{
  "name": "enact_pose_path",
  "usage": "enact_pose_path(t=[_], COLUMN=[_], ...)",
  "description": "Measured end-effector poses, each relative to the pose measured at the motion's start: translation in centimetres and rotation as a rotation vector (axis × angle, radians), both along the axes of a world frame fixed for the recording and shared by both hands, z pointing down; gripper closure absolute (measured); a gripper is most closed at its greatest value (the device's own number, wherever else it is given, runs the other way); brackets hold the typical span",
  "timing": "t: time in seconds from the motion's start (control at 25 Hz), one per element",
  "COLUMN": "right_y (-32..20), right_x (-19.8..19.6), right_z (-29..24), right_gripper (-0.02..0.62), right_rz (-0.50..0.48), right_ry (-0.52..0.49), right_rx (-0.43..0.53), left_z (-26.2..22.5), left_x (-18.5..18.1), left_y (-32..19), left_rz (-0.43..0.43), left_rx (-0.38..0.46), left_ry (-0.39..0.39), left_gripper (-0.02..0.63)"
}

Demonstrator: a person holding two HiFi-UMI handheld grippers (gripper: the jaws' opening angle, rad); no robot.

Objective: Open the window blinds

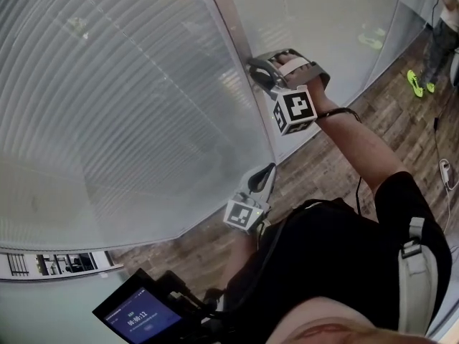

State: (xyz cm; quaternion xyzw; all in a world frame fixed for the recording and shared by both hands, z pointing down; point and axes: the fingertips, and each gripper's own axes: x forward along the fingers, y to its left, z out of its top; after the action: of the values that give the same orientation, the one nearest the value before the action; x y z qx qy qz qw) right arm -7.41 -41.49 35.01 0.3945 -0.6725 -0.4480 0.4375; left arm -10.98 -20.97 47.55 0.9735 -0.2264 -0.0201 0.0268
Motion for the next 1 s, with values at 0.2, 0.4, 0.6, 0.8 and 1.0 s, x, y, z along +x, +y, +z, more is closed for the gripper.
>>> enact_pose_path(t=[0.2, 0.4, 0.6, 0.8, 1.0], right_y=[-0.5, -1.1, -1.5, -1.9, -2.2], right_x=[0.3, 0.0, 0.0, 0.3, 0.5], right_z=[-0.1, 0.3, 0.3, -0.1, -0.5], right_gripper=[0.468, 0.468, 0.468, 0.468, 0.469], right_rz=[0.022, 0.029, 0.041, 0.067, 0.096], right_ry=[-0.032, -0.047, -0.149, -0.396, -0.637], right_rx=[0.014, 0.004, -0.034, -0.122, -0.182], left_z=[0.4, 0.5, 0.3, 0.3, 0.4], left_x=[-0.4, -1.0, -2.0, -2.2, -1.9], left_y=[-0.4, -0.7, -1.3, -1.6, -1.3], left_rz=[-0.015, -0.026, -0.051, -0.059, -0.056], left_rx=[-0.021, -0.005, 0.01, -0.001, -0.004], left_ry=[-0.012, -0.025, -0.042, -0.04, -0.033], left_gripper=[0.603, 0.603, 0.603, 0.603, 0.603])
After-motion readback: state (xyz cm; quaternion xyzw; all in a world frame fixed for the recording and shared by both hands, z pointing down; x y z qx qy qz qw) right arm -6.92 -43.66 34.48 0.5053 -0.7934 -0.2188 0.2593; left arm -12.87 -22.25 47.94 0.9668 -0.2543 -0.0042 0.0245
